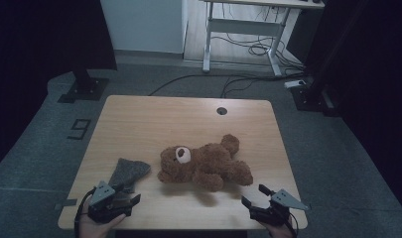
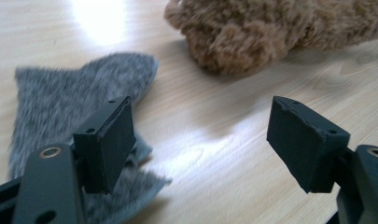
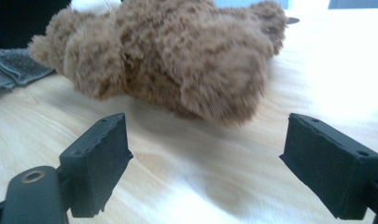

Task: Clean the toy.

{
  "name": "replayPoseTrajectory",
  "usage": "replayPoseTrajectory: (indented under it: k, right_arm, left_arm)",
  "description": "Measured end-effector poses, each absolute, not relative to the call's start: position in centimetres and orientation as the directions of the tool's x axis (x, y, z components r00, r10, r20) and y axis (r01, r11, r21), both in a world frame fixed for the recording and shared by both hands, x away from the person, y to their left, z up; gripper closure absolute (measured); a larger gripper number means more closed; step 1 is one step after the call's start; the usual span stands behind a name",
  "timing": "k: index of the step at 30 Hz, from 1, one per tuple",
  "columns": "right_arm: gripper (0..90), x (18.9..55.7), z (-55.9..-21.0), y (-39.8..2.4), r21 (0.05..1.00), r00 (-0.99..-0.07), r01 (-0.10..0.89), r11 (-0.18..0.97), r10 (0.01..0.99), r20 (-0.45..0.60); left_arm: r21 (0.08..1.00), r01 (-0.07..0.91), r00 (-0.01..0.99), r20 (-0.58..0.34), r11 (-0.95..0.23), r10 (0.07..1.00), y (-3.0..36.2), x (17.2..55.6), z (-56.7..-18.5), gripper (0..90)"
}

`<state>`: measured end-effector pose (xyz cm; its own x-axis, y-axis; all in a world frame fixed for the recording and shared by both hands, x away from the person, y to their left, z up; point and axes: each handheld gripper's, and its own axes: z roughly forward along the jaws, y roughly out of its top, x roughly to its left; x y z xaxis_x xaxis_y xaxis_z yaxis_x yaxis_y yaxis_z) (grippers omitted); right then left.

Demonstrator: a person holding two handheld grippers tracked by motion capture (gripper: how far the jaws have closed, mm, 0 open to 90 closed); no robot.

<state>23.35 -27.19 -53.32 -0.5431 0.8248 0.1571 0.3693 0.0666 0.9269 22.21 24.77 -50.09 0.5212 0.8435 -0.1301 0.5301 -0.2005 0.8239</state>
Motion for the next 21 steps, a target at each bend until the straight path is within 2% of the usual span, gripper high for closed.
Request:
replayPoseTrajectory:
  k: [8, 15, 21]
  right_arm:
    - [15.0, 23.2, -54.7, -27.4, 0.918, -0.513, 0.388, 0.075, 0.845, 0.148]
    - [15.0, 23.5, -55.3, -27.0, 0.909, -0.531, 0.402, 0.113, 0.837, 0.131]
    - [14.9, 23.4, -55.0, -27.0, 0.915, -0.536, 0.390, 0.103, 0.833, 0.135]
  left_arm:
    - [0.811, 0.553, 0.501, -0.143, -0.188, 0.854, 25.2, 22.2, -51.4, 24.2]
    - [0.811, 0.551, 0.505, -0.136, -0.197, 0.853, 25.1, 22.3, -51.6, 24.6]
    - [0.815, 0.547, 0.511, -0.141, -0.194, 0.848, 24.9, 22.2, -51.4, 24.9]
